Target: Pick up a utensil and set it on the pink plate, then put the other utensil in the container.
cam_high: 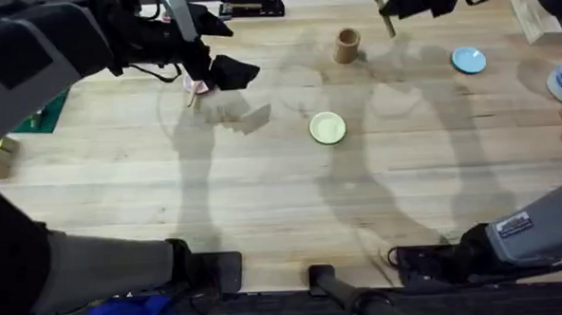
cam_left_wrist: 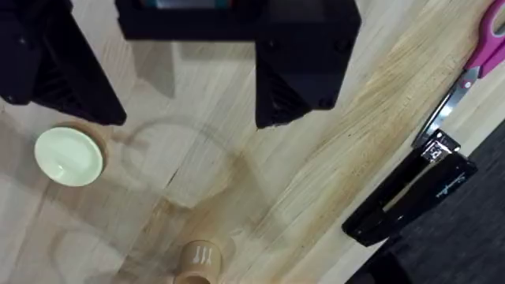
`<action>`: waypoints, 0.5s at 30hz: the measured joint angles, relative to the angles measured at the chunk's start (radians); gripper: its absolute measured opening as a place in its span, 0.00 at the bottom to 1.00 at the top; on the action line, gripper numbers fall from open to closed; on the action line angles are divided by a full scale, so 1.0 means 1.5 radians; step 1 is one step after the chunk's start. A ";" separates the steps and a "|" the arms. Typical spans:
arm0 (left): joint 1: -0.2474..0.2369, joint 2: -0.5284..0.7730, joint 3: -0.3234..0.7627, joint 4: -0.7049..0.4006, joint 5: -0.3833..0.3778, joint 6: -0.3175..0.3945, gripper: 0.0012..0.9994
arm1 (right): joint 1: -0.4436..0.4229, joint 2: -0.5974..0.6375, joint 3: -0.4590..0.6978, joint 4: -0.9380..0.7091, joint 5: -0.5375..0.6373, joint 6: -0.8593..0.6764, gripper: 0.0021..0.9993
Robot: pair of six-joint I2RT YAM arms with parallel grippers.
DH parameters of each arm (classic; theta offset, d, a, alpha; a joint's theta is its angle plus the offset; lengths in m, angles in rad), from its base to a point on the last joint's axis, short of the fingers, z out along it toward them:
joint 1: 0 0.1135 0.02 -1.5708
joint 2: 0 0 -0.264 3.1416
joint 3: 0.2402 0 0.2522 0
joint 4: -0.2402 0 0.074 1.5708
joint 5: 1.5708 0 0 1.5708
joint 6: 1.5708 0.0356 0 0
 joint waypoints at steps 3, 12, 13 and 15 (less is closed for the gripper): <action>0.000 0.000 0.000 0.000 0.000 0.000 1.00 | -0.020 0.000 0.000 0.034 -0.078 0.001 0.03; 0.000 0.000 0.000 0.000 0.000 0.000 1.00 | -0.056 0.000 0.000 0.121 -0.251 0.003 0.03; 0.000 0.000 0.000 0.000 0.000 0.000 1.00 | -0.056 0.000 0.000 0.126 -0.263 0.003 0.03; 0.000 0.000 0.000 0.000 0.000 0.000 1.00 | -0.056 0.000 0.000 0.132 -0.290 -0.002 0.03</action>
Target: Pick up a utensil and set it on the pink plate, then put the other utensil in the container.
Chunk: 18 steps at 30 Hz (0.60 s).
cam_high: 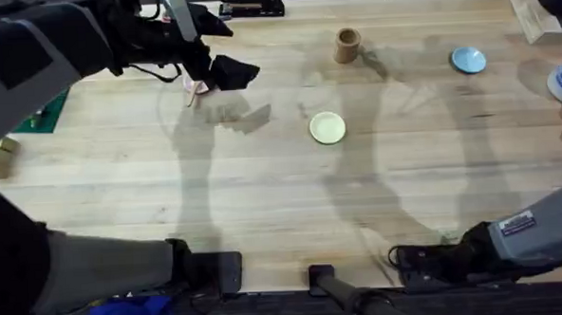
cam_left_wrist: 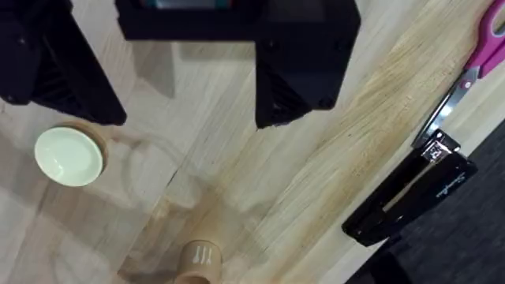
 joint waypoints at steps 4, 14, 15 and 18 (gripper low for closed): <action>0.000 0.000 0.000 0.000 0.000 0.000 0.99 | 0.000 0.005 0.000 0.037 -0.067 -0.018 0.03; 0.000 0.000 0.000 0.000 0.000 0.000 1.00 | 0.000 0.102 0.001 0.205 -0.211 -0.034 0.03; 0.000 0.000 0.000 0.000 0.000 0.000 1.00 | 0.000 0.112 0.001 0.220 -0.222 -0.034 0.03; 0.000 0.000 0.000 0.000 0.000 0.000 1.00 | 0.000 0.137 0.001 0.242 -0.242 -0.034 0.03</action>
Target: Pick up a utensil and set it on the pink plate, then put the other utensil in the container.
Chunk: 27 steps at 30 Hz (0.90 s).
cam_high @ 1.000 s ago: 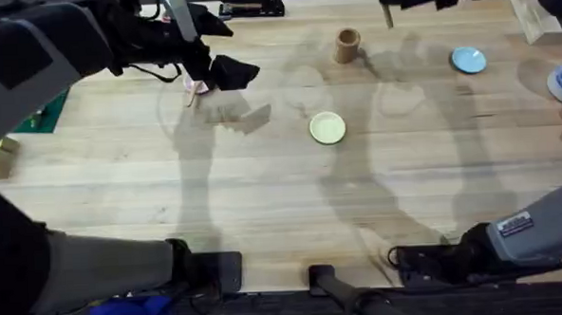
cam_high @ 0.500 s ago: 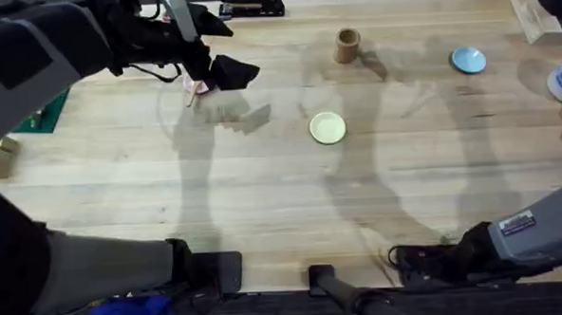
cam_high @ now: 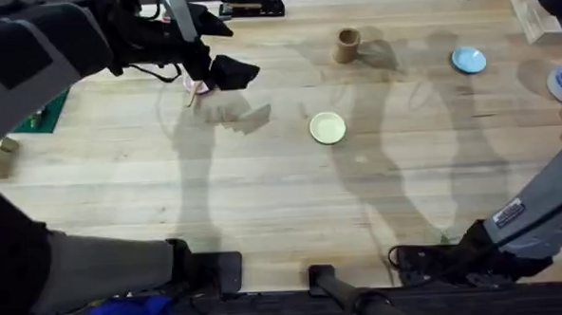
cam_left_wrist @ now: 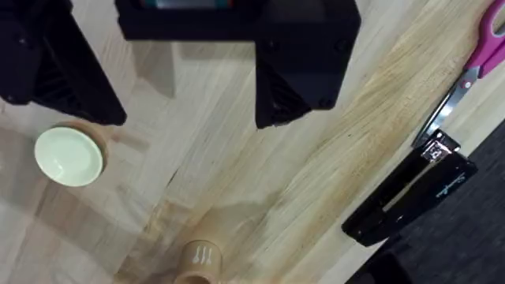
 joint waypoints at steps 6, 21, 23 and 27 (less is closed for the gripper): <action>0.000 0.000 0.000 0.000 0.000 0.000 1.00 | 0.002 0.047 0.000 0.023 -0.016 0.000 0.03; 0.000 0.000 0.000 0.000 0.000 0.000 1.00 | 0.003 0.137 0.000 0.118 -0.019 -0.001 0.03; 0.000 0.000 0.000 0.000 0.000 0.000 1.00 | 0.003 0.148 0.000 0.124 -0.019 -0.004 0.03; 0.000 0.000 0.000 0.000 0.000 0.000 1.00 | 0.003 0.169 0.000 0.139 -0.020 -0.016 0.03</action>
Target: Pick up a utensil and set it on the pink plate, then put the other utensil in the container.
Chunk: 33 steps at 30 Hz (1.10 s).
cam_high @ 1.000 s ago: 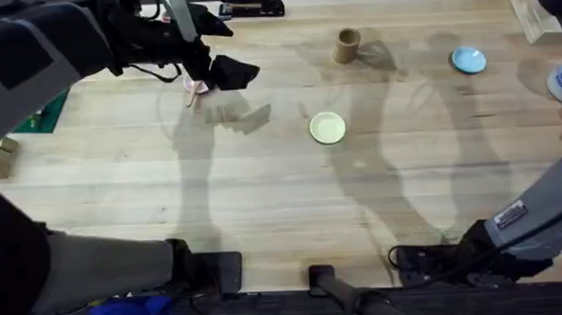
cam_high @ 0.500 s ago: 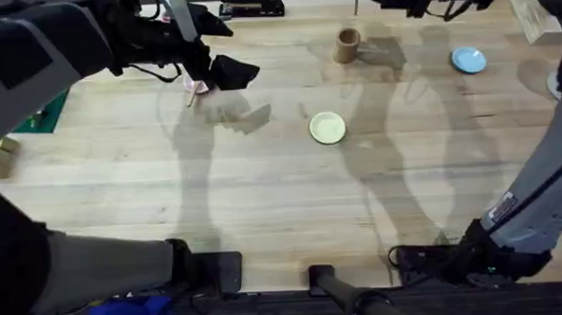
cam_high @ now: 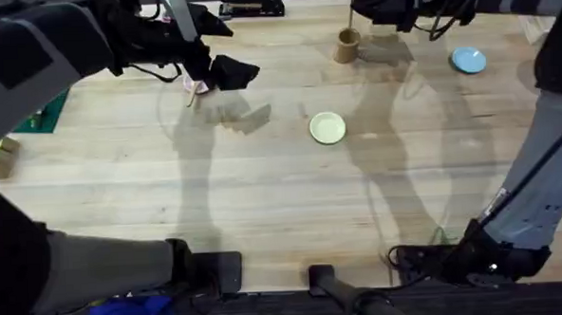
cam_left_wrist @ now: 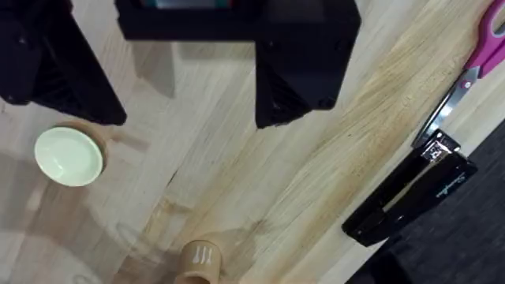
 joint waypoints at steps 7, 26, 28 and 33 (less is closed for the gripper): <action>0.000 0.000 0.000 0.000 0.000 0.000 1.00 | 0.000 0.022 0.000 0.012 0.010 -0.004 0.03; 0.000 0.000 0.000 0.000 0.000 0.000 0.99 | 0.005 0.064 0.001 -0.002 0.022 -0.016 0.03; 0.000 0.000 0.000 0.000 0.000 0.000 1.00 | 0.005 0.064 0.001 -0.009 0.023 -0.016 0.03; 0.000 0.000 0.000 0.000 0.000 0.000 1.00 | 0.005 0.064 0.001 -0.023 0.032 -0.017 0.03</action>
